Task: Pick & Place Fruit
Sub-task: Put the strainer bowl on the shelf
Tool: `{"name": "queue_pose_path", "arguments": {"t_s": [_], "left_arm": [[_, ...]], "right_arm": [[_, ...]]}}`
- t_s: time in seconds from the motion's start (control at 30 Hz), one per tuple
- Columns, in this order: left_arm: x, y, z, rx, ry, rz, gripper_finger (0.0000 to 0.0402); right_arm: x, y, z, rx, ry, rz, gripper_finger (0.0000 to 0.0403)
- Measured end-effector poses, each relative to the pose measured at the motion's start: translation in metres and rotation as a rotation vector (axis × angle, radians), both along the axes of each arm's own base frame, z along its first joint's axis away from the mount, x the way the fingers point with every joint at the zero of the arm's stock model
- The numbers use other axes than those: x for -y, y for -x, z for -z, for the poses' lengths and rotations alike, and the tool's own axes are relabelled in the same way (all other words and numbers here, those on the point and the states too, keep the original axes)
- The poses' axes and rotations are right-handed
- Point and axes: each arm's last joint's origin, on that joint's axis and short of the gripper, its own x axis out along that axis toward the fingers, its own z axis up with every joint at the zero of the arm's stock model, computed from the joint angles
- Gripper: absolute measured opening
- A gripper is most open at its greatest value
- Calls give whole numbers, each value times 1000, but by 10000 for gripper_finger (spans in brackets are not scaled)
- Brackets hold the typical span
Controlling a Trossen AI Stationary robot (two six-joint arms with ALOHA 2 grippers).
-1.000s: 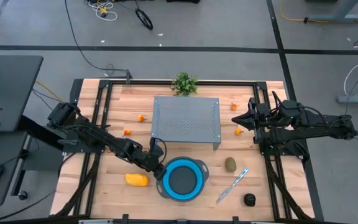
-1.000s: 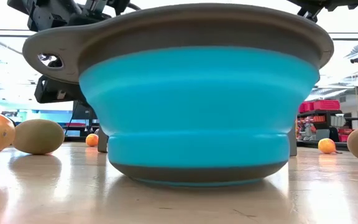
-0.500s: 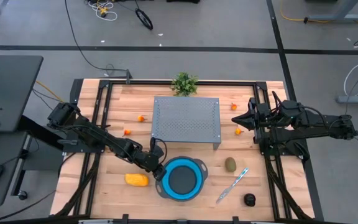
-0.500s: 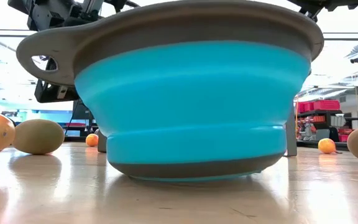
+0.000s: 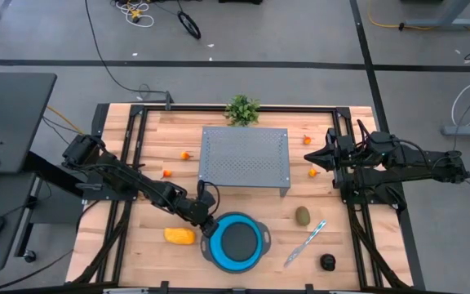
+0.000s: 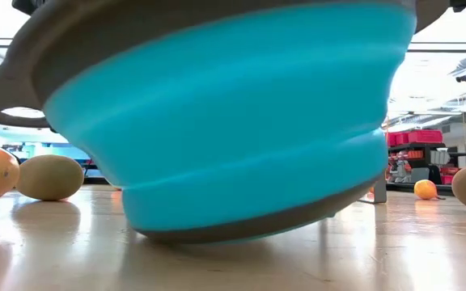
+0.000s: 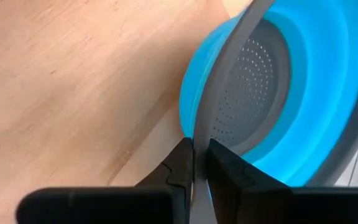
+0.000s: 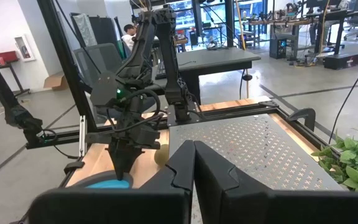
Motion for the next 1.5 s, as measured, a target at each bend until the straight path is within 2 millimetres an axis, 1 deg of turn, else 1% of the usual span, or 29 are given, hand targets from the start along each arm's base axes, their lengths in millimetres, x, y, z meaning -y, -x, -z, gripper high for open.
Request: {"name": "queue_pose_path", "arguments": {"t_s": [0.17,0.4,0.6,0.73,1.33,1.5], "left_arm": [[0,0,0,3,0,2,49],[1,-2,-2,24,13,6,31],[1,-2,-2,30,11,14,40],[1,-2,-2,33,13,14,29],[2,-2,-2,22,39,13,28],[1,1,-9,22,71,20,28]], "right_arm": [[0,0,0,0,0,0,15],[0,0,0,0,0,0,15],[0,0,0,0,0,0,15],[0,0,0,0,0,0,15],[0,0,0,1,0,0,15],[0,0,0,1,0,0,15]]}}
